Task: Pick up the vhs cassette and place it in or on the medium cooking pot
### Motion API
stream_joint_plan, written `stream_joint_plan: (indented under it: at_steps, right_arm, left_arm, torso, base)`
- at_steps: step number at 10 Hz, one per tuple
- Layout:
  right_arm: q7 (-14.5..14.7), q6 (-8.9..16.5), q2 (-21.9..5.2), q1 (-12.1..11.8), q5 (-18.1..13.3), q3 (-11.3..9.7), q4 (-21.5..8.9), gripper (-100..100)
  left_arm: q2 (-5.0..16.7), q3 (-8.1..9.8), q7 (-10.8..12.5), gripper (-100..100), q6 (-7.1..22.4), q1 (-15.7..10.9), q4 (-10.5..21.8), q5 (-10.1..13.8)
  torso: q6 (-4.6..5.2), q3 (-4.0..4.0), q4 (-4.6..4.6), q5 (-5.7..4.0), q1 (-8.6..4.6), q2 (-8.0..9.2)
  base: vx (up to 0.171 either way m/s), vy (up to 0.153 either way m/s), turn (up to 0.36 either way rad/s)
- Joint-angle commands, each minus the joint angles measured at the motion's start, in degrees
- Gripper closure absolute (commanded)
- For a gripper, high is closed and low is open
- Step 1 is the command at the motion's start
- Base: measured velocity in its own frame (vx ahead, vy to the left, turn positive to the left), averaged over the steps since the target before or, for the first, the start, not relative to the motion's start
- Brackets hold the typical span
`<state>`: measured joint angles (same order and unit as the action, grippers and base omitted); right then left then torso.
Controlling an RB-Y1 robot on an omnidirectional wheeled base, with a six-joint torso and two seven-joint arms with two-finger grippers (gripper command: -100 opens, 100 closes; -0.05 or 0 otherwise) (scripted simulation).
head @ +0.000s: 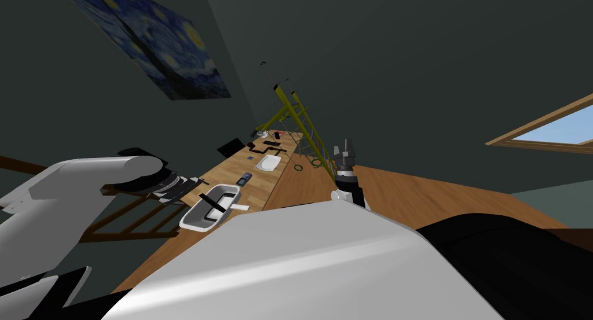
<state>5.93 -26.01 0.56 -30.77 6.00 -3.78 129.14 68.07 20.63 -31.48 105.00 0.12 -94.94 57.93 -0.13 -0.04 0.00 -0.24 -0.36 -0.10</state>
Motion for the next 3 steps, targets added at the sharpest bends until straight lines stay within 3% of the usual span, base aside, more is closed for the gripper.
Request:
stream_joint_plan:
  at_steps: [1, 3]
  right_arm:
    - [0.0, 0.0, 0.0, 0.0, 0.0, 0.0, 0.0, 0]
    - [0.0, 0.0, 0.0, 0.0, 0.0, 0.0, 0.0, 0]
  left_arm:
    - [0.0, 0.00, 0.0, 0, 0.0, 0.0, 0.0, 0.0]
    - [0.0, 0.00, 0.0, 0, 0.0, 0.0, 0.0, 0.0]
  torso:
    - [0.00, 0.00, 0.00, 0.00, 0.00, 0.00]
    - [0.00, 0.00, 0.00, 0.00, 0.00, 0.01]
  base:
    - [0.000, 0.000, 0.000]
    - [0.000, 0.000, 0.000]
